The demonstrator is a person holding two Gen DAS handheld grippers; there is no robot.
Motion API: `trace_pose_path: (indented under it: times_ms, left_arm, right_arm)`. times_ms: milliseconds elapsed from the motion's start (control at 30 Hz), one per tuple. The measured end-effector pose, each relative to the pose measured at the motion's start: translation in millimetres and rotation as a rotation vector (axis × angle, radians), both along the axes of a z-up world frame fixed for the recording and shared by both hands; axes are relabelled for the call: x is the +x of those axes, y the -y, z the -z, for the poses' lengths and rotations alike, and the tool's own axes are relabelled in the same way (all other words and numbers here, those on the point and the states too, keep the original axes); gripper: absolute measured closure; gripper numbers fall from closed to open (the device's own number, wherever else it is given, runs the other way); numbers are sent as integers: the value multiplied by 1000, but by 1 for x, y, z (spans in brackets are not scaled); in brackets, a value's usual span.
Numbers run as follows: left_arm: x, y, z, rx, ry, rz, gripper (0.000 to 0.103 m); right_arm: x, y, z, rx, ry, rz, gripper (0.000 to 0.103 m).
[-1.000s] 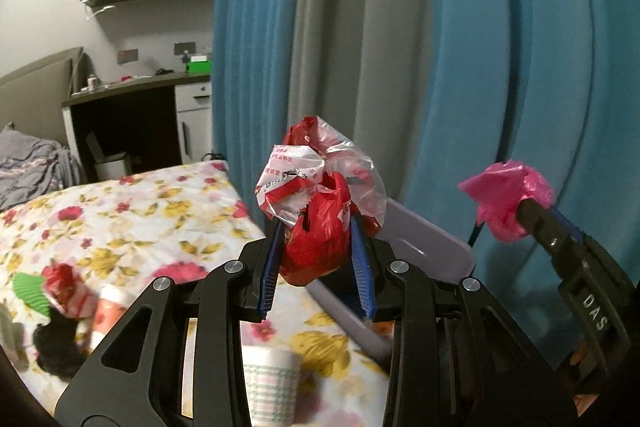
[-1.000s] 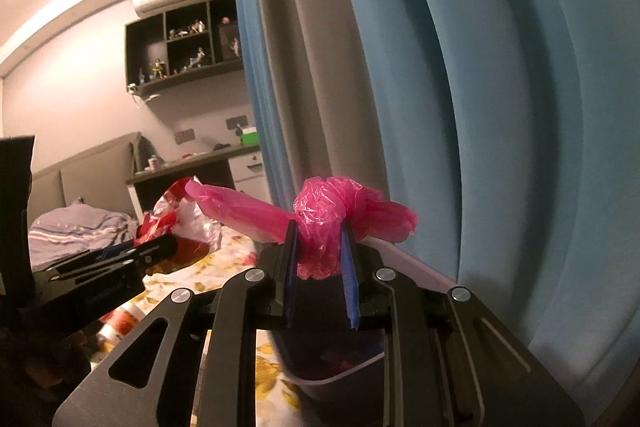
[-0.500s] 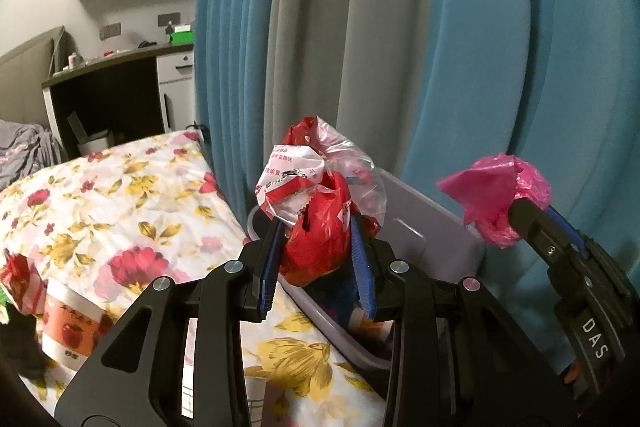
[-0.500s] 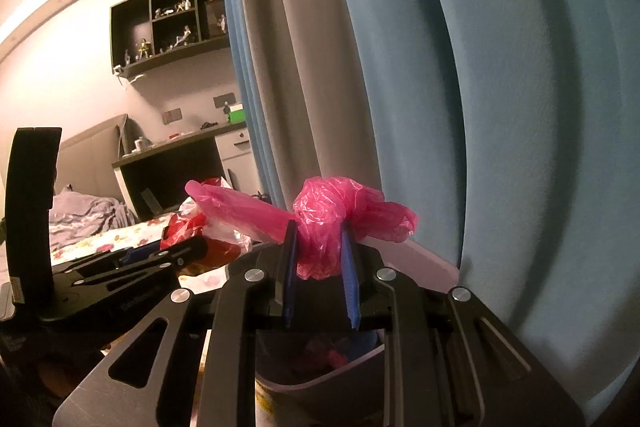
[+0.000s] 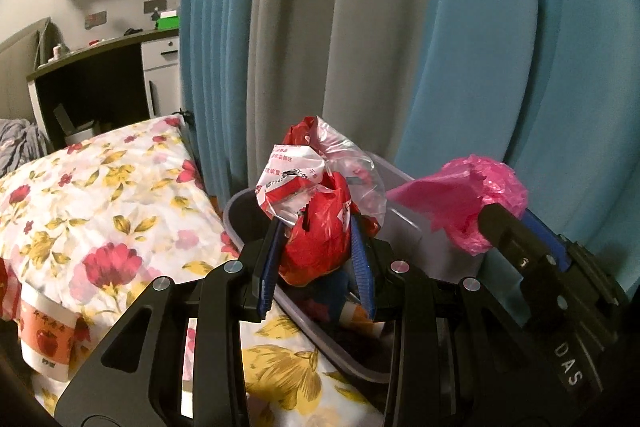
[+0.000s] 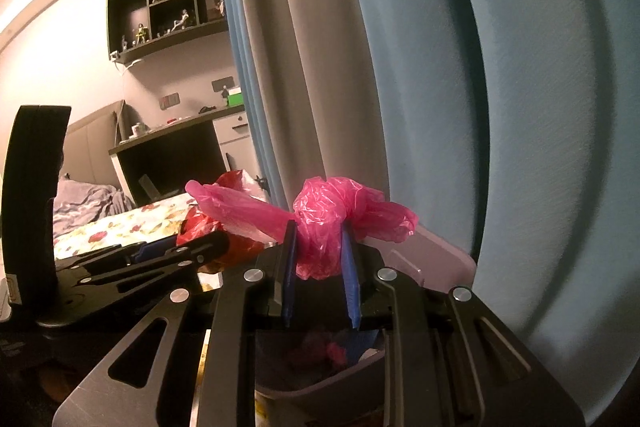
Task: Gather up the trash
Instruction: 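Open both tools to drop the bags into the grey bin, then move both tools back over the trash on the bed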
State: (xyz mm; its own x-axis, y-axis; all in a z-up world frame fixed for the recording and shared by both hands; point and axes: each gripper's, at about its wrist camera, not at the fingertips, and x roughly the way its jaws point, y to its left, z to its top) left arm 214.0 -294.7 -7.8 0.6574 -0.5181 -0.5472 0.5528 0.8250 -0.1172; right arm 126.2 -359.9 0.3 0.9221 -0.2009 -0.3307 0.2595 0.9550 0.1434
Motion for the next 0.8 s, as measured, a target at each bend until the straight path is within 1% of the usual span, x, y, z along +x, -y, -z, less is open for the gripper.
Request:
trace_pose_path:
  times_ms: [200, 233, 267, 300, 333, 367, 467, 567, 633, 667, 733, 800]
  left_arm:
    - [10, 5, 6, -22, -40, 18, 69]
    - [11, 5, 7, -24, -46, 20, 63]
    - [13, 4, 8, -27, -50, 25, 56]
    - [13, 2, 8, -27, -45, 23, 51]
    - [14, 2, 8, -21, -35, 8, 41]
    - [14, -1, 8, -18, -24, -6, 33]
    - [18, -9, 9, -33, -37, -28, 27]
    - [20, -22, 8, -48, -39, -63, 19]
    - [20, -31, 6, -57, -35, -93, 15]
    - [19, -37, 5, -61, -34, -107, 13]
    - [14, -47, 3, -65, -25, -131, 12]
    - [8, -59, 1, -65, -9, -153, 10]
  right_arm:
    - [6, 3, 3, 1, -11, -4, 81]
    - [6, 4, 3, 0, -13, -2, 80]
    - [7, 5, 4, 0, -14, 0, 76]
    - [7, 5, 4, 3, -14, 3, 73]
    - [7, 5, 3, 5, -13, 2, 70]
    - [8, 6, 4, 7, -13, 2, 68]
    - [8, 6, 5, 6, -17, 5, 63]
    - [5, 6, 4, 9, -10, 7, 62]
    - [0, 4, 1, 14, 1, 6, 58]
    - [-3, 4, 1, 14, 6, 7, 54]
    - [-8, 0, -1, 7, 13, 6, 49]
    - [-15, -5, -3, 4, 20, 5, 41]
